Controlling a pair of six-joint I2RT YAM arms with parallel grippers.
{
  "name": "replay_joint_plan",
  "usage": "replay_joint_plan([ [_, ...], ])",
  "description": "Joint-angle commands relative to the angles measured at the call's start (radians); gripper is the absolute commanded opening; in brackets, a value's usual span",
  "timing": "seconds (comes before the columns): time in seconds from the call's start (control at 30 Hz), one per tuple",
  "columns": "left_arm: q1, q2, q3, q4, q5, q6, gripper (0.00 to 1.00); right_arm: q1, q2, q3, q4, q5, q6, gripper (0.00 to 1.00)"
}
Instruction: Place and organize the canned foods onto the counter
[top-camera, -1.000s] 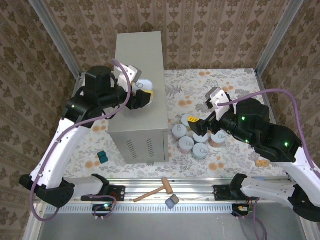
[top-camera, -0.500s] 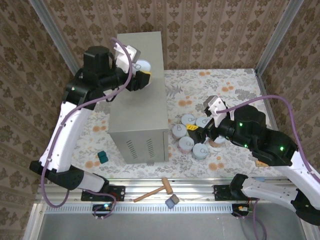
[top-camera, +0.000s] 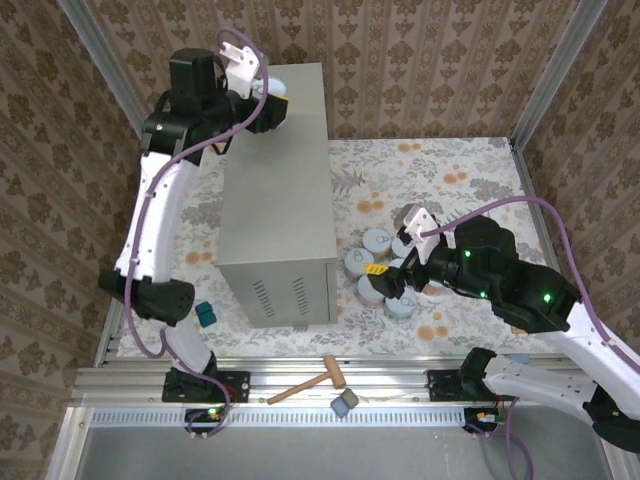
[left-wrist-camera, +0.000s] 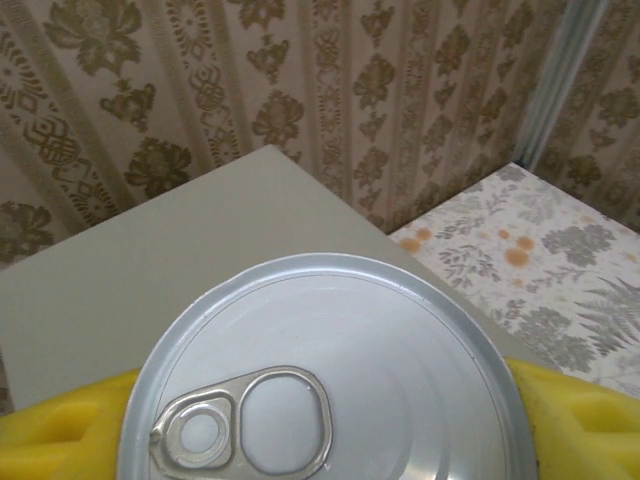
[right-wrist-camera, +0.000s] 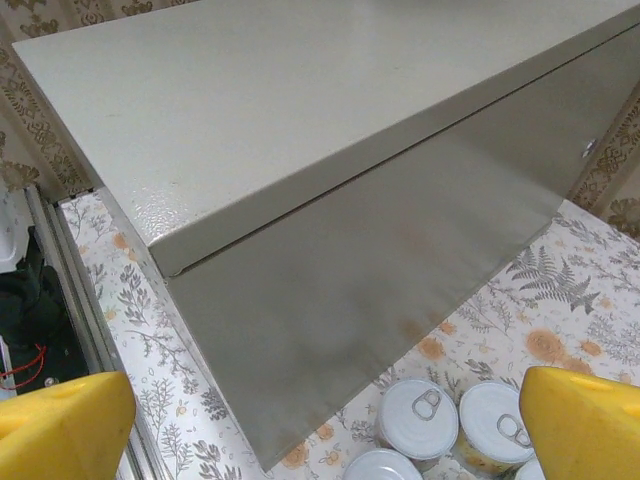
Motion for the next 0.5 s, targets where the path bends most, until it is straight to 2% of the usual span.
replay_joint_plan([
  [0.0,0.035,0.043,0.113,0.047,0.042,0.026,0.64,0.009,-0.005,-0.008,0.047,-0.024,0.02,1.0],
  [0.17,0.086,0.135,0.208,0.049,0.075,-0.003,0.64,0.01,0.0,-0.014,0.07,-0.009,0.019,1.0],
  [0.47,0.116,0.229,0.223,0.156,0.095,-0.023,0.65,0.011,0.022,-0.027,0.08,0.007,0.019,1.0],
])
